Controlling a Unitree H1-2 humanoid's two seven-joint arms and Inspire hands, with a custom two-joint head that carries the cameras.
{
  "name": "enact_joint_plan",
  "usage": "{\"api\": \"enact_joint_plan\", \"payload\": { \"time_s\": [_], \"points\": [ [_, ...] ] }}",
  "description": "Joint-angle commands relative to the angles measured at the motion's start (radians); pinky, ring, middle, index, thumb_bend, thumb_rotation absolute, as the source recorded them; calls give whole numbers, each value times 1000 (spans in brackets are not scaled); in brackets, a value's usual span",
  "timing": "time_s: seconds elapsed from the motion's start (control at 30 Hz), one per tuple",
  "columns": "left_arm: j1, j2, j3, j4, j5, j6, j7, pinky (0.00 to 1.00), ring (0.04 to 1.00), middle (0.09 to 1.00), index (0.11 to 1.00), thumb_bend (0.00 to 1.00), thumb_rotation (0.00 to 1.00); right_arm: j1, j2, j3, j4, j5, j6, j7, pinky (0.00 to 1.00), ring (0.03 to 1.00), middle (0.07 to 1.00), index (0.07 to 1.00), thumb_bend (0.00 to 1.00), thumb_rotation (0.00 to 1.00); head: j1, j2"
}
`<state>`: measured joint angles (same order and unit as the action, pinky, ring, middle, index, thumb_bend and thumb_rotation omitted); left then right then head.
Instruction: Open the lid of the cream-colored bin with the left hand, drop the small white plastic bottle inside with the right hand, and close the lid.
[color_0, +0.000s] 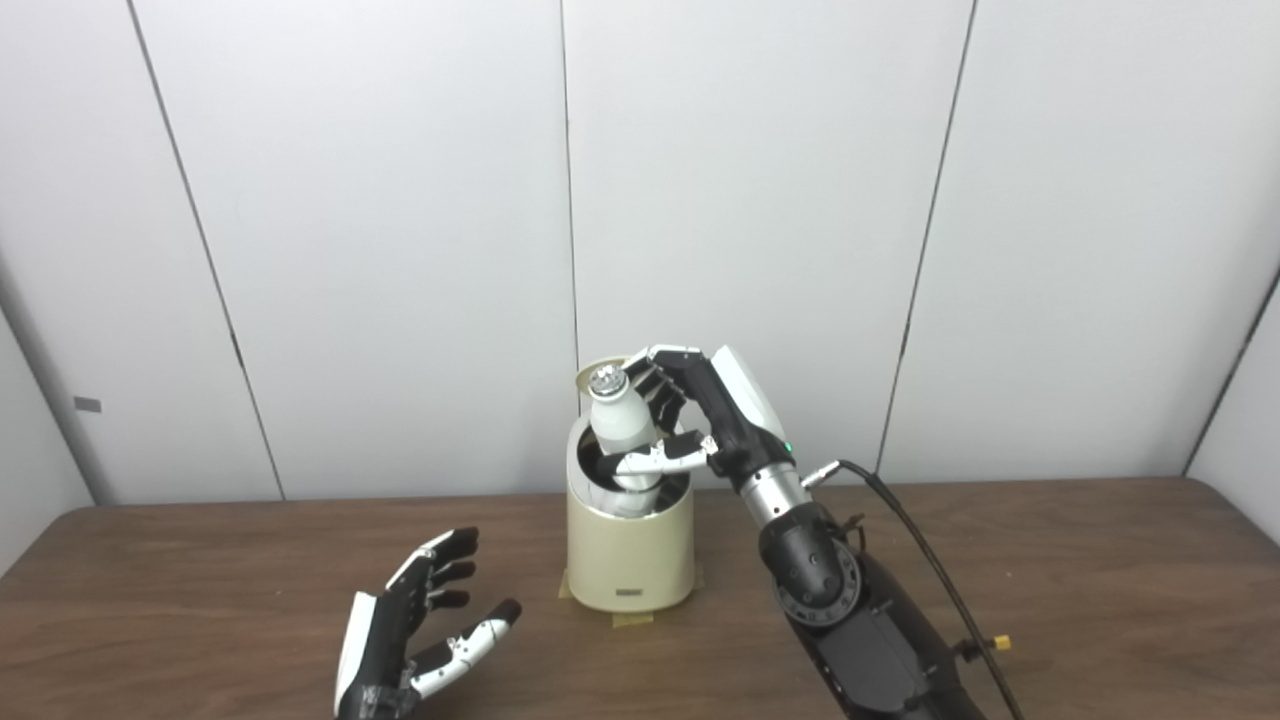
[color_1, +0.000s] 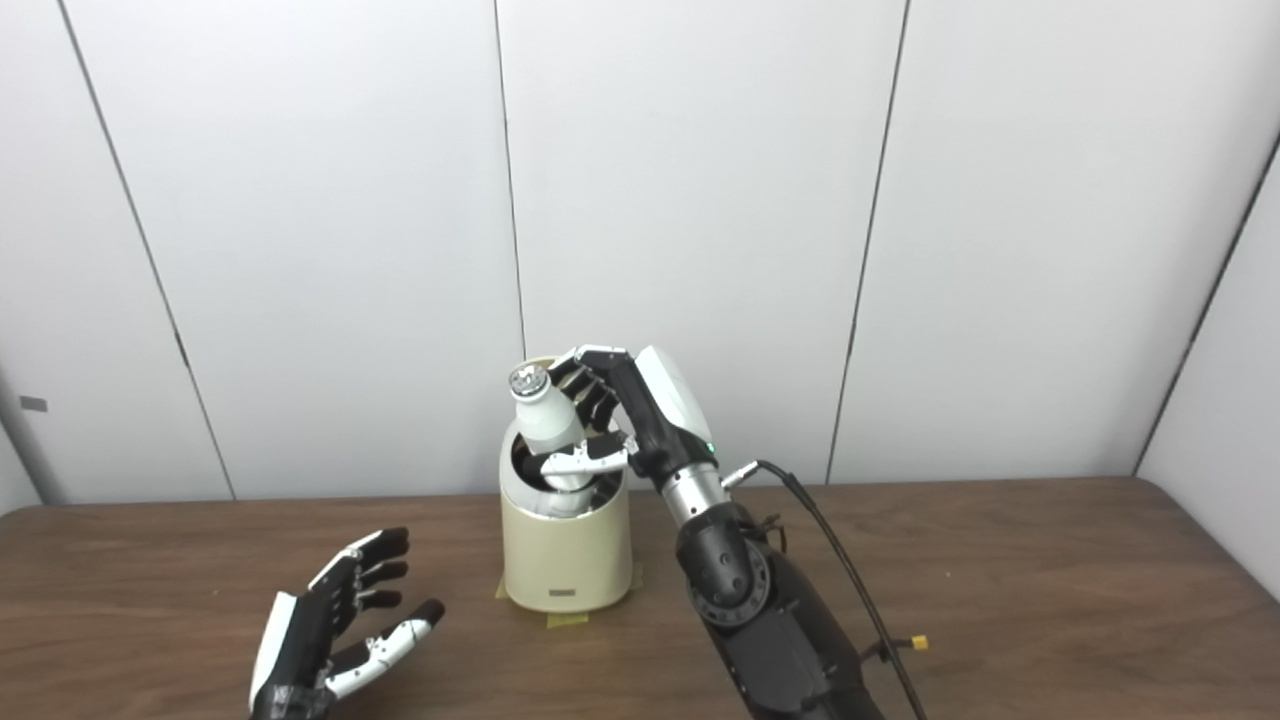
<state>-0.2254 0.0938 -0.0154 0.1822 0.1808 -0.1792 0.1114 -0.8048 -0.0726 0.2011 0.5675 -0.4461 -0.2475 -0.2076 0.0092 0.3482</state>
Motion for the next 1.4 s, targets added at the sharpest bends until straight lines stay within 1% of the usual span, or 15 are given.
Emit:
{"api": "enact_joint_plan", "payload": {
  "time_s": [0.0, 0.07, 0.23, 0.33, 0.47, 0.63, 0.73, 0.87, 0.97, 1.1, 1.37],
  "points": [
    [5, -22, -12, 4, 20, -42, 17, 695, 781, 817, 822, 659, 182, -69, -1, 3, 8, -9, -48, -21, 295, 360, 442, 525, 521, 0, 0, -1],
    [5, -23, -11, 5, 13, -45, 17, 697, 786, 818, 822, 659, 177, -77, 1, 5, 31, -8, -62, -25, 290, 355, 440, 525, 521, 0, 1, -1],
    [4, -22, -11, 8, 18, -49, 22, 689, 783, 818, 823, 656, 170, -88, 4, 11, 64, -19, -69, -32, 280, 343, 433, 527, 520, 0, 2, -1],
    [5, -20, -13, 6, 22, -47, 23, 688, 777, 816, 820, 653, 172, -91, 5, 15, 73, -23, -69, -39, 281, 344, 434, 526, 520, 0, 2, 1],
    [5, -18, -16, 5, 32, -43, 27, 693, 771, 811, 815, 650, 182, -87, 2, 17, 76, -14, -87, -33, 274, 339, 432, 524, 521, 0, 0, 4],
    [4, -17, -16, 7, 23, -46, 21, 709, 778, 815, 816, 650, 163, -66, -38, 60, 26, -42, -65, 36, 296, 395, 457, 525, 525, 3, -2, 5],
    [6, -13, -18, 5, 30, -43, 22, 706, 774, 813, 815, 647, 171, -46, -53, 71, -9, -39, -73, 61, 303, 408, 478, 503, 527, 1, -5, 6],
    [8, -11, -18, 4, 29, -41, 20, 708, 770, 811, 818, 646, 171, -28, -62, 67, -40, -29, -79, 76, 320, 423, 487, 494, 528, 0, -6, 9],
    [8, -12, -17, 6, 24, -43, 18, 700, 770, 810, 818, 644, 156, -20, -66, 64, -64, -28, -66, 83, 329, 434, 485, 498, 528, 0, -6, 10],
    [6, -10, -19, 10, 27, -41, 16, 711, 771, 815, 817, 650, 167, -8, -69, 59, -89, -31, -48, 90, 331, 439, 487, 496, 529, 0, -6, 11],
    [3, -8, -21, 13, 35, -42, 22, 696, 759, 807, 813, 650, 170, 10, -73, 55, -104, -29, -58, 93, 319, 424, 487, 494, 529, 0, -6, 10]
  ]
}}
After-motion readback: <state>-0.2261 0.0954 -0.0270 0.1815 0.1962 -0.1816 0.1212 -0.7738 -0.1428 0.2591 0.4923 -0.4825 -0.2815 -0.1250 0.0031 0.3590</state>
